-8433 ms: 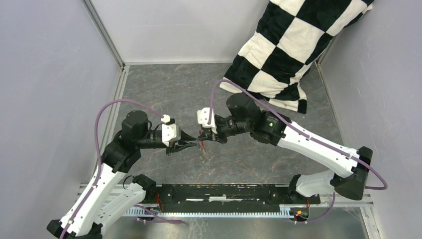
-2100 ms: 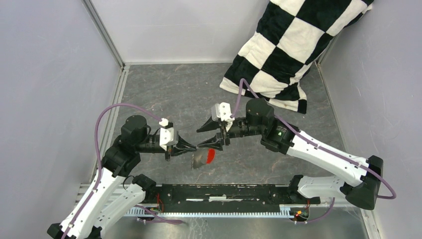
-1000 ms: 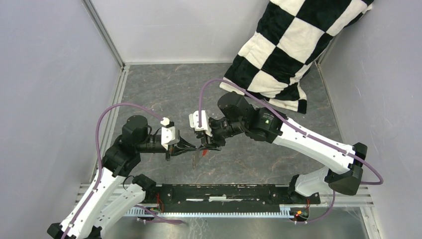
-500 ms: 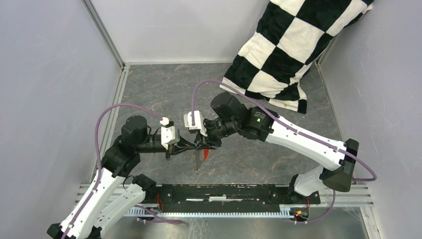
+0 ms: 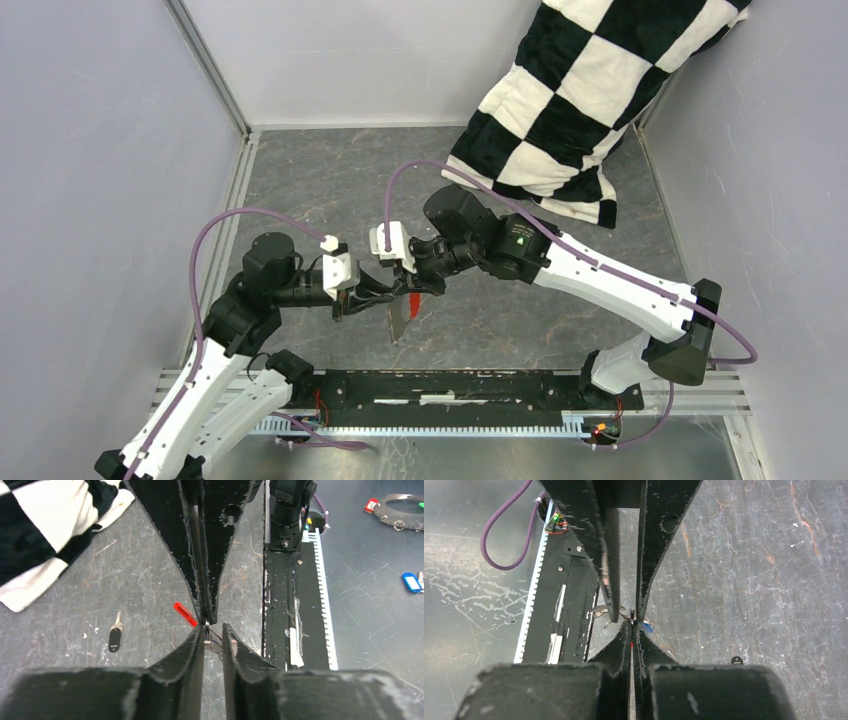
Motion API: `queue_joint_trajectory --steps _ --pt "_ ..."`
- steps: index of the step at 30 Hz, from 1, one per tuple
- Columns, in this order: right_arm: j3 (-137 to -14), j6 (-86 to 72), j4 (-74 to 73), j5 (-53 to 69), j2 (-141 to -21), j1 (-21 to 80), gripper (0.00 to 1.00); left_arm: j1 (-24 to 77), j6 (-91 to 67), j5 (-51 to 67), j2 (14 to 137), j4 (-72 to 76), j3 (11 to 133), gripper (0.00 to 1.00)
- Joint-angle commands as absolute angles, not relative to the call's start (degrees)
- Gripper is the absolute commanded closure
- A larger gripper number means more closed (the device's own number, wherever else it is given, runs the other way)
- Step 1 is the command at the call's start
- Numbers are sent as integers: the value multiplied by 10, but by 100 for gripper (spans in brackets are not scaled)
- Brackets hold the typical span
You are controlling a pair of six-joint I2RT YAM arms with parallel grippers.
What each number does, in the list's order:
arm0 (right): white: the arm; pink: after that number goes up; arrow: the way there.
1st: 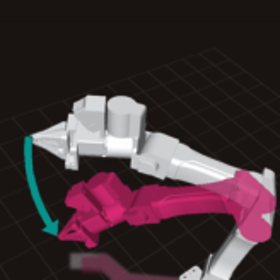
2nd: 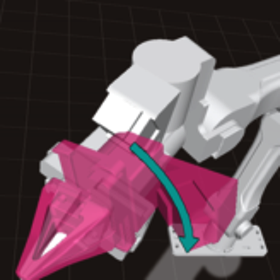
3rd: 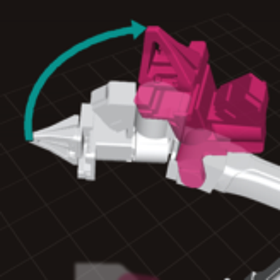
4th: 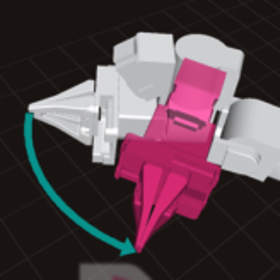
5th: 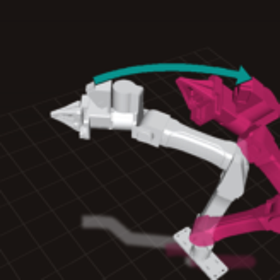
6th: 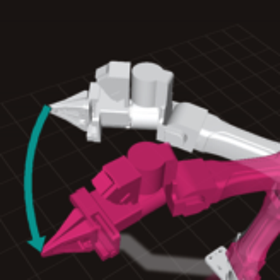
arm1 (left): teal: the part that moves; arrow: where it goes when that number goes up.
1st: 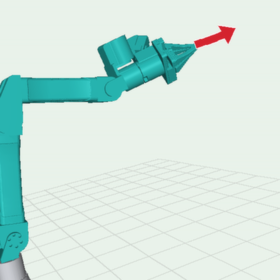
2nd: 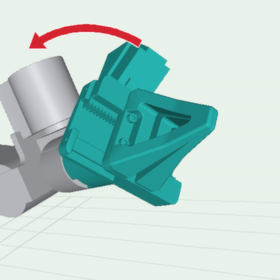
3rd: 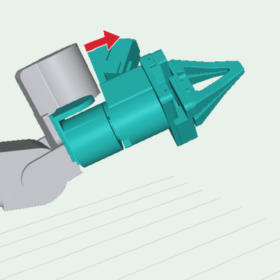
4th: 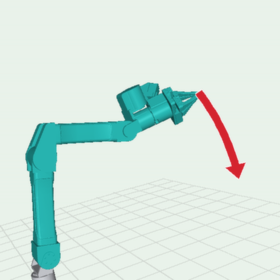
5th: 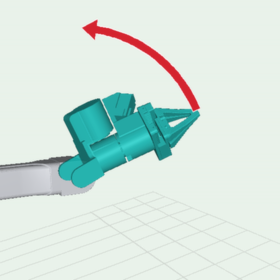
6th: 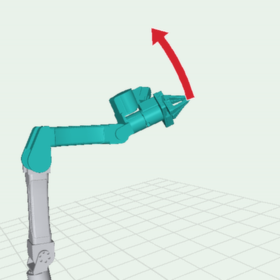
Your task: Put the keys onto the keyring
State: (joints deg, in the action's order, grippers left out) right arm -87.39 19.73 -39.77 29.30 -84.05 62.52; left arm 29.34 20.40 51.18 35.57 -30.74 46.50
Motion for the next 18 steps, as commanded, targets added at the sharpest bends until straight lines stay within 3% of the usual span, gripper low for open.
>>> queue_joint_trajectory --steps 1,4,11,18 --pt "-855 179 -324 275 -804 626 100 293 186 531 351 -277 479 67" --pt "-802 156 -251 289 -766 623 100 293 185 520 346 -277 478 63" --pt "-638 57 -19 336 -658 587 100 293 216 498 327 -286 466 65" --pt "-588 6 69 369 -652 578 100 293 200 505 301 -229 431 60"
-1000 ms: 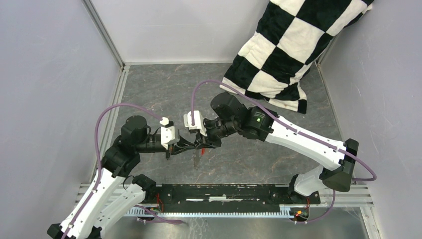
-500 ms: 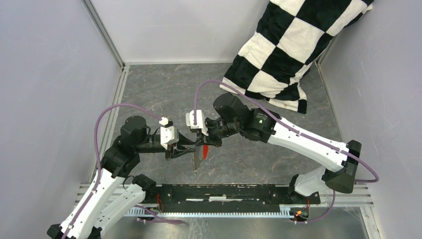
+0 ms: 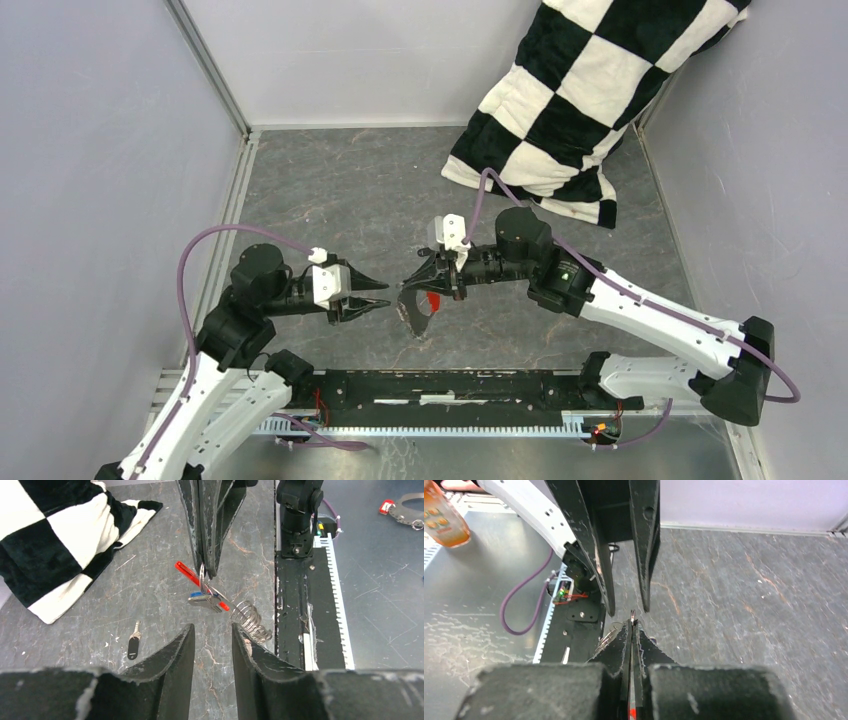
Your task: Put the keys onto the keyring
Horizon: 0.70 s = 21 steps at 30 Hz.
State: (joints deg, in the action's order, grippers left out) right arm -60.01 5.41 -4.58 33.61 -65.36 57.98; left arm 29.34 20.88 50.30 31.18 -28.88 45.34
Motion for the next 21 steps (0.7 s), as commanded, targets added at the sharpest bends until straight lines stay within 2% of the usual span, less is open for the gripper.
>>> queue_joint_trajectory --steps 1,7,21 --pt "-584 1 80 371 -654 578 100 293 189 514 299 -212 424 59" --pt "-564 -41 141 384 -661 578 100 293 172 525 297 -163 399 57" --pt "-468 -155 351 363 -670 578 99 293 94 526 286 -103 387 59"
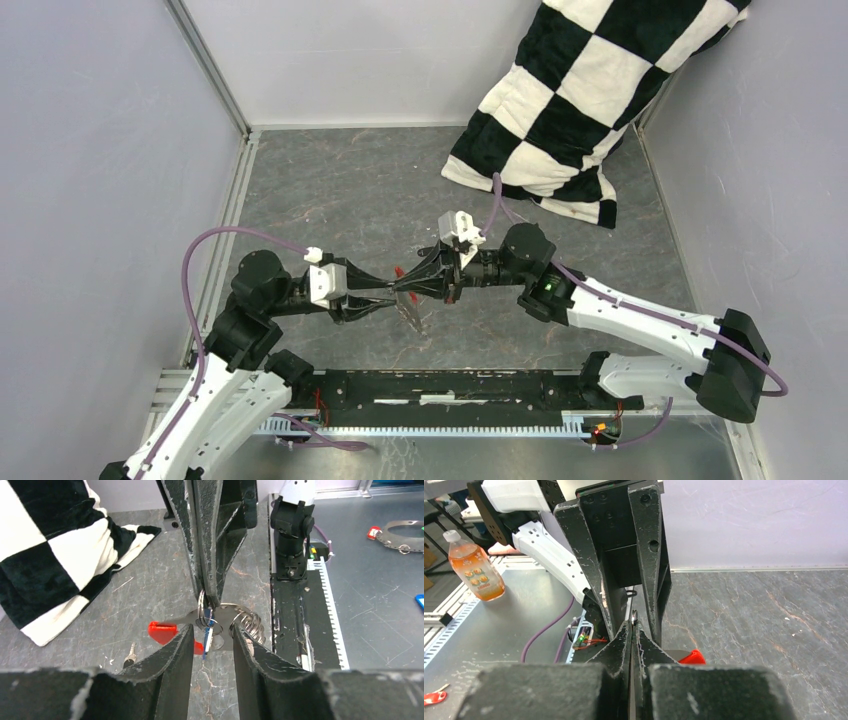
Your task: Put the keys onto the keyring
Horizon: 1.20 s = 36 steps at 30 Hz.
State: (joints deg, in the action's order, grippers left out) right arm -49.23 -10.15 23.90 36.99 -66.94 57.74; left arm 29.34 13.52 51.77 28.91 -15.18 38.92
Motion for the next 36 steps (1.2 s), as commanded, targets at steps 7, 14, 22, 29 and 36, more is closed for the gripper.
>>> queue_joint_trajectory --steps 7,14,22,29,36 --pt "-408 -213 455 349 -660 578 99 293 92 521 281 -123 380 66" --pt "-410 -214 459 366 -657 578 99 293 97 521 272 -147 373 68" --pt "-413 -218 452 386 -662 579 100 293 111 528 278 -150 380 90" --pt "-423 -206 419 390 -671 578 99 293 118 538 284 -145 394 98" --pt "-430 -189 396 383 -670 578 99 293 116 553 284 -146 412 98"
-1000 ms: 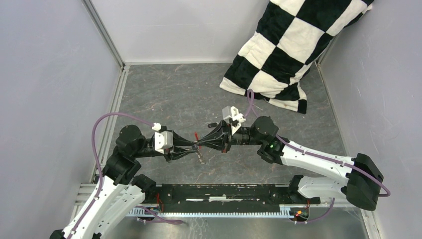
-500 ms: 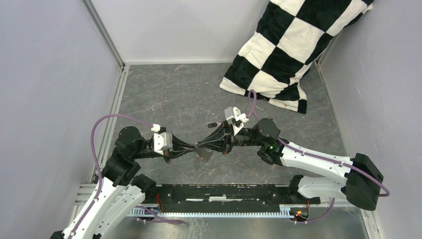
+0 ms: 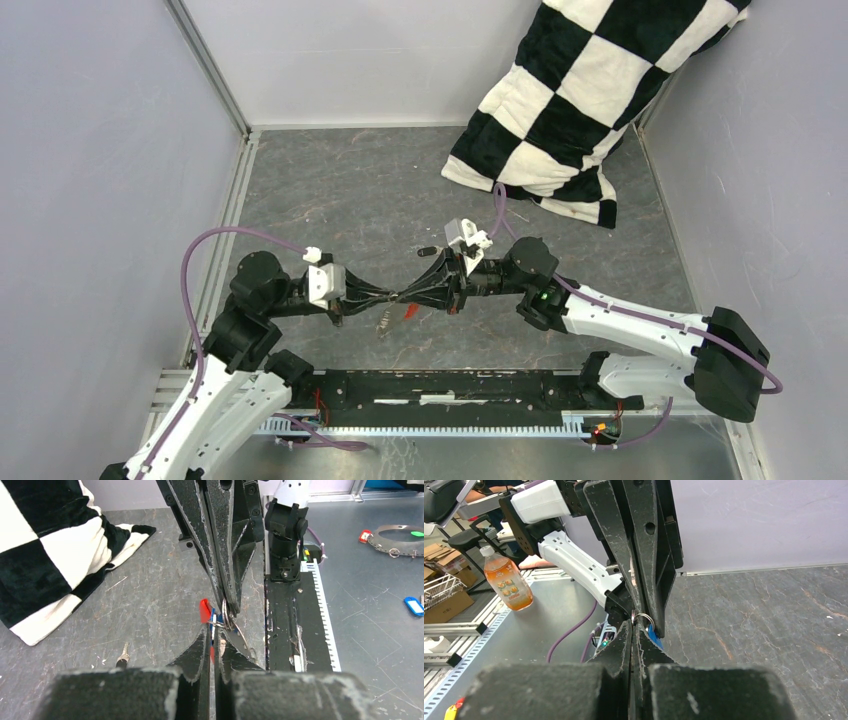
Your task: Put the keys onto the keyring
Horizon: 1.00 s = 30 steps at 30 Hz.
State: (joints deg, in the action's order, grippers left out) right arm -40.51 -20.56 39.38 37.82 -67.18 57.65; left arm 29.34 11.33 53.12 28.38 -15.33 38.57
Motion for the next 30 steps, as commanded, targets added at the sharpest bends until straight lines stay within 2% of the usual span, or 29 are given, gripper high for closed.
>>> queue_joint_trajectory --steps 1,11,14,23,26,29,30 --pt "-431 -186 393 382 -668 578 99 293 115 554 282 -146 411 98" --pt "-445 -161 360 373 -661 578 99 293 138 562 275 -183 410 97" --pt "-454 -158 355 374 -659 575 100 293 155 557 274 -205 409 71" --pt "-473 -147 335 361 -643 560 100 293 216 547 260 -291 372 39" --pt "-474 -143 329 353 -643 560 100 293 200 578 248 -288 356 13" --pt "-474 -145 332 348 -645 559 100 293 158 595 243 -251 340 1" --pt "-474 -146 333 346 -646 559 100 293 147 596 247 -241 336 0"
